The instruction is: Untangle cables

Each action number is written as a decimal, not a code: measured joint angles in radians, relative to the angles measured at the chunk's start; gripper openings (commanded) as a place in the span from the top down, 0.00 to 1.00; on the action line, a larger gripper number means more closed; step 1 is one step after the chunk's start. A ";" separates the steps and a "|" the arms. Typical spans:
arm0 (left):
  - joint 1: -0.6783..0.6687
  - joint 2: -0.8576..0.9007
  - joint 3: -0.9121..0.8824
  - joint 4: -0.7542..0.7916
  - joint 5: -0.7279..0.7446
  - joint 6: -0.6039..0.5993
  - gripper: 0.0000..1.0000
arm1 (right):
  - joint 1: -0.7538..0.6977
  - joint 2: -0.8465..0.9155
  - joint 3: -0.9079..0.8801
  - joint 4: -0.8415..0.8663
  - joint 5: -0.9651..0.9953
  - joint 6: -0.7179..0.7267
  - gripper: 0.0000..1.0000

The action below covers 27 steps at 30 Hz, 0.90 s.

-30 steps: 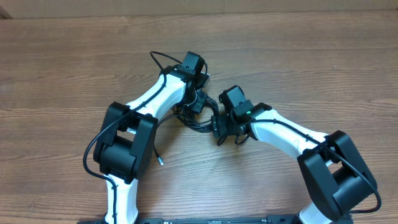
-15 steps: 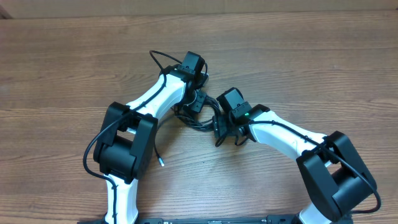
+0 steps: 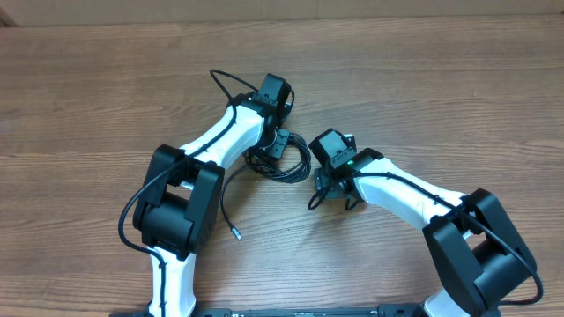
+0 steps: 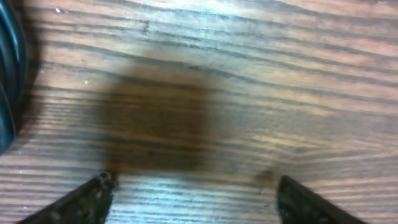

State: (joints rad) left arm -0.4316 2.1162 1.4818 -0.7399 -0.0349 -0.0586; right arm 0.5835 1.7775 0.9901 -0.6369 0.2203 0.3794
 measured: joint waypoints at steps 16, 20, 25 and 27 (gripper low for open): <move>0.000 0.000 0.000 0.000 0.000 -0.003 0.54 | -0.001 0.032 0.210 -0.092 -0.143 -0.072 0.14; 0.000 0.000 0.000 0.000 -0.004 -0.003 0.48 | -0.001 0.032 0.196 -0.060 -0.130 -0.060 0.14; 0.000 0.000 0.000 0.000 -0.008 -0.007 0.49 | -0.001 0.032 0.164 -0.021 -0.110 -0.045 0.14; 0.000 0.000 0.000 0.000 -0.008 -0.010 0.49 | -0.001 0.032 0.146 0.002 -0.108 -0.040 0.14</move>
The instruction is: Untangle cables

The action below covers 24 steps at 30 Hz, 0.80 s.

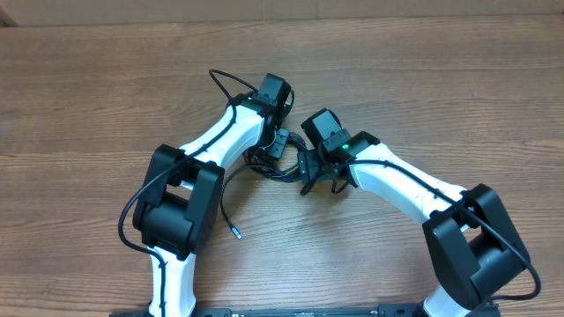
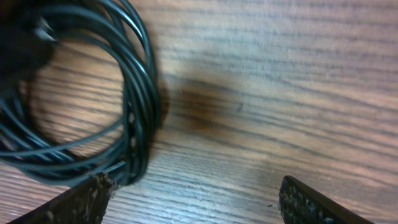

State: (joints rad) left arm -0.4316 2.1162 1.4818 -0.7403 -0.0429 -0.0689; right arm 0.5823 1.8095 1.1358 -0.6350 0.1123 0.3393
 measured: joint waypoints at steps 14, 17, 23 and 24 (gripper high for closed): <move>0.000 0.000 0.000 0.000 0.003 -0.001 0.51 | 0.000 0.000 -0.085 0.122 -0.006 0.004 0.14; 0.000 0.000 0.000 0.000 0.005 -0.003 0.51 | 0.000 0.000 -0.085 0.140 -0.012 0.004 0.14; 0.000 0.000 0.000 0.000 0.005 -0.003 0.51 | 0.000 0.000 -0.085 0.142 -0.010 0.005 0.15; 0.000 0.000 0.000 0.000 0.005 -0.003 0.51 | 0.000 0.000 -0.085 0.143 -0.010 0.005 0.16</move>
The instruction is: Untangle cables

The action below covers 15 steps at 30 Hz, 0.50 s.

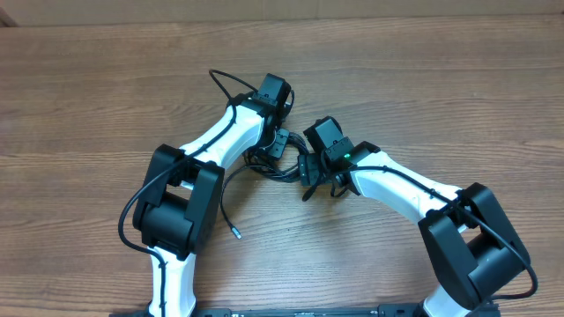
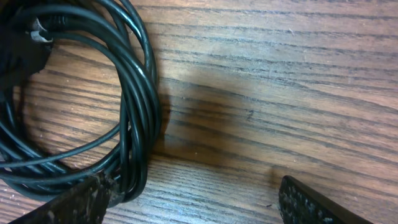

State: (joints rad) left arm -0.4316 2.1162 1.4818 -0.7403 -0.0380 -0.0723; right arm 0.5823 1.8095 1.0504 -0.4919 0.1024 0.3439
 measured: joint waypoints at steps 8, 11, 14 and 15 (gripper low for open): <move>0.000 0.000 0.000 0.000 -0.001 0.000 0.51 | 0.012 0.046 0.004 0.003 0.035 0.009 0.17; 0.000 0.000 0.000 0.000 -0.002 0.000 0.52 | 0.025 0.050 0.018 -0.034 0.081 0.019 0.17; -0.001 0.000 0.000 -0.002 -0.010 0.000 0.53 | 0.034 0.053 0.031 -0.078 0.131 0.026 0.17; -0.002 0.000 0.000 -0.006 -0.016 -0.001 0.53 | 0.035 0.053 0.034 -0.093 0.146 0.028 0.17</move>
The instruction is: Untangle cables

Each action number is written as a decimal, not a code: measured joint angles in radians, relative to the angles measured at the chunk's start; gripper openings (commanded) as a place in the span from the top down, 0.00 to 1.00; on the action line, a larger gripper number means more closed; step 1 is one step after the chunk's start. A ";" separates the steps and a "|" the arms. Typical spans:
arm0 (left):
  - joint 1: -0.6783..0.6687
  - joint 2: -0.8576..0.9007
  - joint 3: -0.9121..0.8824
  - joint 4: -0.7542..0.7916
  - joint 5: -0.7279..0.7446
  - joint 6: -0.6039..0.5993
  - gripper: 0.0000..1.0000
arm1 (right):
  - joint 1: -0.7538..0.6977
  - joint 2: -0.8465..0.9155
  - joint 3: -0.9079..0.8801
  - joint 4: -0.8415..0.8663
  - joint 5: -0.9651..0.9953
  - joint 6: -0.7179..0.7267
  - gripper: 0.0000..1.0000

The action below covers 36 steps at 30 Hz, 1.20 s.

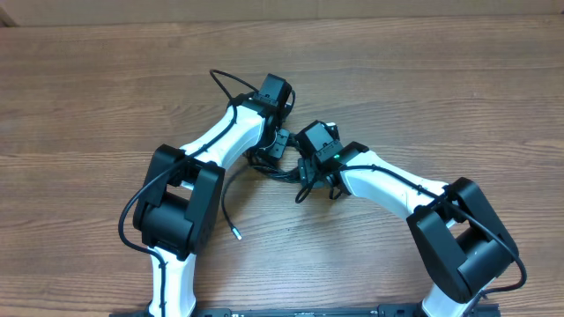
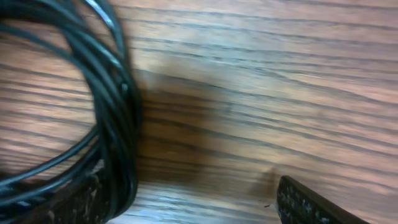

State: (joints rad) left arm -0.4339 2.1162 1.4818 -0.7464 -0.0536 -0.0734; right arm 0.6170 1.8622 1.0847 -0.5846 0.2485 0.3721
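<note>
A coil of black cables [image 1: 278, 165] lies on the table between my two arms; its bundled right edge [image 2: 117, 118] fills the left of the right wrist view. A loose strand ends in a small plug [image 1: 236, 234]. My right gripper [image 2: 193, 208] is open and low over the wood, with the bundle running just inside its left finger [image 2: 74, 202] and the right finger [image 2: 311, 204] far off on bare wood. From above it shows at the coil's right side [image 1: 304, 180]. My left gripper [image 1: 280, 141] sits at the coil's top edge, its jaws hidden.
The wooden table [image 1: 458, 97] stretches all round. A strand of cable arches up beside the left arm [image 1: 220, 84]. The two arms stand close together over the coil, the right arm's links [image 1: 388, 189] trailing to the lower right.
My right gripper has shifted a little left and closer to the coil, still open. The bundle's edge now runs beside its left finger. The left arm and coil have not moved.
At first my open right gripper stood to the right of the coil over bare wood, the coil barely in its view. Then it was nearer, with the coil's right side in sight. Now the bundle lies inside its left finger. The left arm held still throughout.
</note>
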 measured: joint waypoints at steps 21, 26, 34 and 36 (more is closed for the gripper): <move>0.024 -0.005 0.000 -0.050 0.075 -0.077 0.53 | -0.063 0.005 0.040 -0.161 0.097 0.027 0.05; 0.064 -0.006 0.001 -0.049 0.166 -0.077 0.53 | -0.109 0.005 0.038 -0.147 0.015 0.008 0.02; 0.092 -0.006 0.001 -0.066 0.215 -0.082 0.52 | -0.137 0.005 0.040 -0.154 -0.015 -0.024 0.00; 0.092 -0.006 0.002 -0.069 0.216 -0.089 0.51 | -0.137 0.006 0.047 -0.173 -0.007 -0.020 0.00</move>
State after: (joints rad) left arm -0.3424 2.1105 1.4834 -0.8158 0.1619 -0.1627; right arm 0.4805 1.8679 1.1316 -0.7578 0.2417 0.3519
